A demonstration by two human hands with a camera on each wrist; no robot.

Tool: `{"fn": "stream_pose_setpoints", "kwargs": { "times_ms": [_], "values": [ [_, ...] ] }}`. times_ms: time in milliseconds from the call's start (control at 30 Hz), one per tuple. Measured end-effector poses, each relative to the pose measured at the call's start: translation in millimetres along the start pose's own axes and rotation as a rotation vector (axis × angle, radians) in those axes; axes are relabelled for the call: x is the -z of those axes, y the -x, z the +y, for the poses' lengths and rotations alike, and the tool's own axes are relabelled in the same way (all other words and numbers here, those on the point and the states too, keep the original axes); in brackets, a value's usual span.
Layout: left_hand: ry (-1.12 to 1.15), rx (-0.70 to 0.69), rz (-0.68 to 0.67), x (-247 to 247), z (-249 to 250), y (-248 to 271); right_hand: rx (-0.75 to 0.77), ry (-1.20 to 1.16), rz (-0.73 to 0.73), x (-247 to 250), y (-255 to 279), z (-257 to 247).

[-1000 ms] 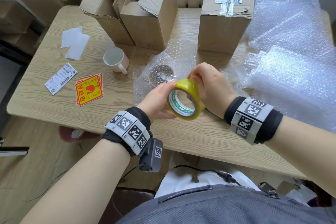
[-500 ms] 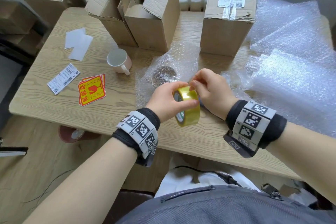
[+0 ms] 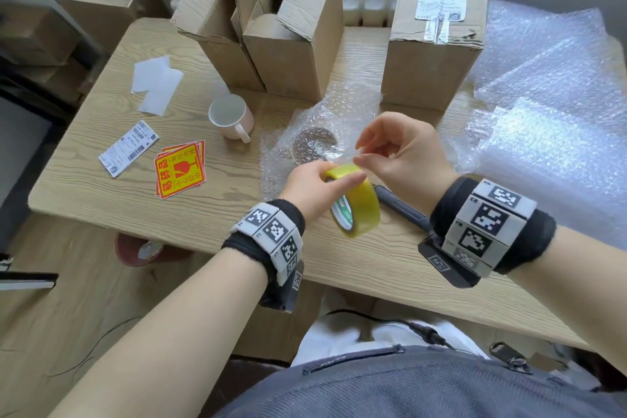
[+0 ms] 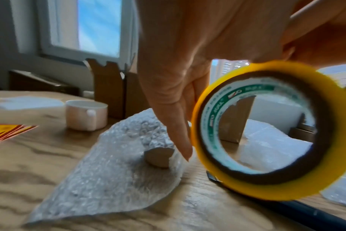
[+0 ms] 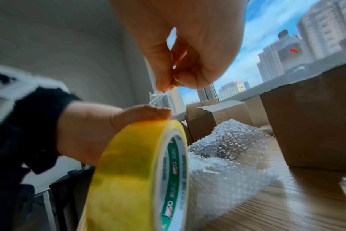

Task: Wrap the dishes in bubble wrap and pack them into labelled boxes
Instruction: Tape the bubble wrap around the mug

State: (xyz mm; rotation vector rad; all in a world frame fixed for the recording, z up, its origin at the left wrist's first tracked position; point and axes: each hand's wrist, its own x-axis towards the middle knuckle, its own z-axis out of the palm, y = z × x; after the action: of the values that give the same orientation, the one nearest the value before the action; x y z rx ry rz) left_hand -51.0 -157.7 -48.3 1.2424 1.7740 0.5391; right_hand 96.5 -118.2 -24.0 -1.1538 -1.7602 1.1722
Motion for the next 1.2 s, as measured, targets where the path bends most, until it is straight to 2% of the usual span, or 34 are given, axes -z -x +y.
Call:
{"fn": "stream_pose_setpoints", "kwargs": {
  "times_ms": [67, 167, 233, 300, 433, 500, 567, 667, 733, 833, 967, 1100, 1200],
  "values": [
    [-0.043, 0.005, -0.03, 2, -2, -1, 0.01, -0.047, 0.008, 0, -2, -4],
    [-0.062, -0.126, 0.013, 5, -1, 3, -0.003, -0.055, -0.013, 0, -4, -5],
    [0.093, -0.225, 0.125, 6, 2, 5, 0.005, -0.045, -0.032, -1, -5, -7],
    [0.263, -0.243, 0.192, 5, 4, 6, 0.017, -0.051, -0.024, -1, -5, -7],
    [0.33, -0.256, 0.276, 6, 5, 6, 0.088, 0.022, 0.019, 0, -1, -3],
    [0.356, -0.255, 0.283, 7, 10, 6, 0.097, 0.136, -0.015, -5, 4, 2],
    [0.396, -0.261, 0.283, 7, 14, 8, -0.017, 0.186, -0.049, -11, 8, 9],
    [0.407, -0.253, 0.239, 6, 13, 13, -0.167, 0.049, -0.099, -11, 7, 16],
    [0.42, -0.272, 0.216, 4, 8, 16, -0.19, -0.015, -0.147, -9, 7, 16],
    [0.39, -0.349, 0.259, 2, 3, 19, -0.208, -0.018, -0.159, -7, 6, 18],
    [0.44, -0.283, 0.265, 1, 3, 18, -0.201, -0.067, -0.237, -8, 5, 21],
    [0.303, -0.286, 0.334, 1, 6, 17, -0.19, -0.2, -0.236, -12, 7, 23],
    [0.322, -0.283, 0.348, 0, 14, 16, -0.288, -0.256, -0.263, -15, 7, 25]
  ]
}}
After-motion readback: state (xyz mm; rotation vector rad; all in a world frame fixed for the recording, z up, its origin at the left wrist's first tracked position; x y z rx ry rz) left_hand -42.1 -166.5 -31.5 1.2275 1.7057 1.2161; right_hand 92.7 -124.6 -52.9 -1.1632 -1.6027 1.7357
